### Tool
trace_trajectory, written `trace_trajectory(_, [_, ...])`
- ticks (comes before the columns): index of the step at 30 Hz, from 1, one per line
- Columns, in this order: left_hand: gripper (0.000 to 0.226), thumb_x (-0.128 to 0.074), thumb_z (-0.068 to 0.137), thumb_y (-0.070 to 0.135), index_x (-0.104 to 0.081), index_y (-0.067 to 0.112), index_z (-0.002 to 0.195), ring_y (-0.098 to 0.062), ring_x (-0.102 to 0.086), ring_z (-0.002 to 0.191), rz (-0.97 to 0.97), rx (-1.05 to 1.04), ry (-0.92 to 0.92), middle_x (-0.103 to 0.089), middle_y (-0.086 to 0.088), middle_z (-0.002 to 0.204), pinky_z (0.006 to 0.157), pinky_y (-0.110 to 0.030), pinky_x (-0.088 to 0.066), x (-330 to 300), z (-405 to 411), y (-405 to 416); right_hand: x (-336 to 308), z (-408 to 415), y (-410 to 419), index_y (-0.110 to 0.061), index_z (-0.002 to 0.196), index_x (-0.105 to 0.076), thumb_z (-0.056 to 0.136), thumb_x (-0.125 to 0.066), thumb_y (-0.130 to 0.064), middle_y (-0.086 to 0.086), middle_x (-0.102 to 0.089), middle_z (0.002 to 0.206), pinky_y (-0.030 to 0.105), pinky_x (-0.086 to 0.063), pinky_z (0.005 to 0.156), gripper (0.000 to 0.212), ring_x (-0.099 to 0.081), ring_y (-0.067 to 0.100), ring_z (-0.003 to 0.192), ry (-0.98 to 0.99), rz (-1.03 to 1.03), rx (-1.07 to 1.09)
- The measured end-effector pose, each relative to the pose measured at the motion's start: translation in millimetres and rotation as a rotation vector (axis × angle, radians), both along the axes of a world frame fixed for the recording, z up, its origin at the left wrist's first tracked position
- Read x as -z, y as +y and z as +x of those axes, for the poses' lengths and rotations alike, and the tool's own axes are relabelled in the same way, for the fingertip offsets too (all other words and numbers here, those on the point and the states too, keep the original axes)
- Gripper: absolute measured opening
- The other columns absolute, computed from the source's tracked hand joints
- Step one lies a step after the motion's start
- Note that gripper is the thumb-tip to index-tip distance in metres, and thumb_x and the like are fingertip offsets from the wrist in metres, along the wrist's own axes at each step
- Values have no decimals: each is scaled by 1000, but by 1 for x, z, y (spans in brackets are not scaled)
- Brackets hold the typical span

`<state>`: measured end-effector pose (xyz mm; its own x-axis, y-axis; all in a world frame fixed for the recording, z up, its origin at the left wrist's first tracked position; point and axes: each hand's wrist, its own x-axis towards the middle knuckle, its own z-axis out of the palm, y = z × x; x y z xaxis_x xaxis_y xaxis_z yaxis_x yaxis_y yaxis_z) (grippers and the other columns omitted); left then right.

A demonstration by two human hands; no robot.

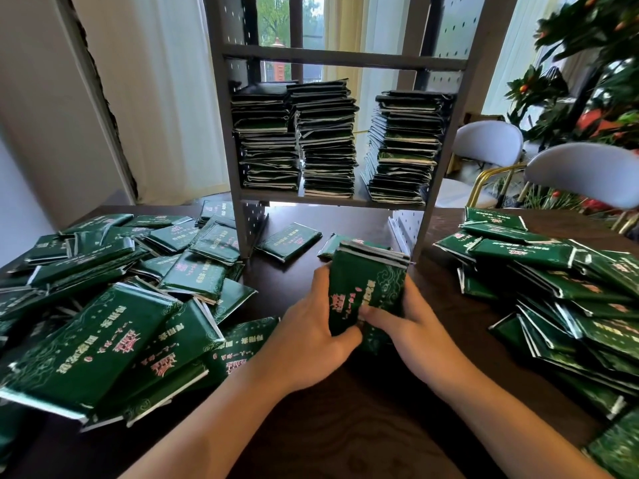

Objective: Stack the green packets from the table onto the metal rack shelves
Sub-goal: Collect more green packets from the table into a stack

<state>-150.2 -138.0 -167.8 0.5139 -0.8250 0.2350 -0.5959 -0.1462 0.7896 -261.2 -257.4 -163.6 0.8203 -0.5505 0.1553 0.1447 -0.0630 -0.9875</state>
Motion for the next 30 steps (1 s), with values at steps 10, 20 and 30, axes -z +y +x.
trace_trajectory(10, [46, -51, 93, 30, -47, 30, 139, -20, -38, 130, 427, -296, -456, -46, 1, 138, 107, -35, -34, 4, 20, 2, -11, -4, -20, -25, 126, -49, 89, -67, 1, 10, -73, 105, 26, -57, 58, 49, -76, 21, 78, 229, 237, 181])
trace_trajectory(20, [34, -59, 96, 23, -56, 35, 127, -17, -46, 124, 131, -345, 50, -47, 0, 142, 108, -41, -35, -4, 24, -16, -14, -5, -25, -26, 125, -50, 90, -61, -3, 14, -74, 104, 26, -54, 50, 43, -75, 22, 68, 238, 381, 217])
trace_trajectory(30, [58, -59, 93, 20, -44, 32, 147, -24, -37, 142, 439, -131, -363, -40, 0, 156, 116, -44, -32, -28, 62, -101, -11, -3, -38, -26, 140, -41, 92, -55, -3, 11, -67, 108, 26, -55, 55, 55, -72, 26, 80, 81, 490, 390])
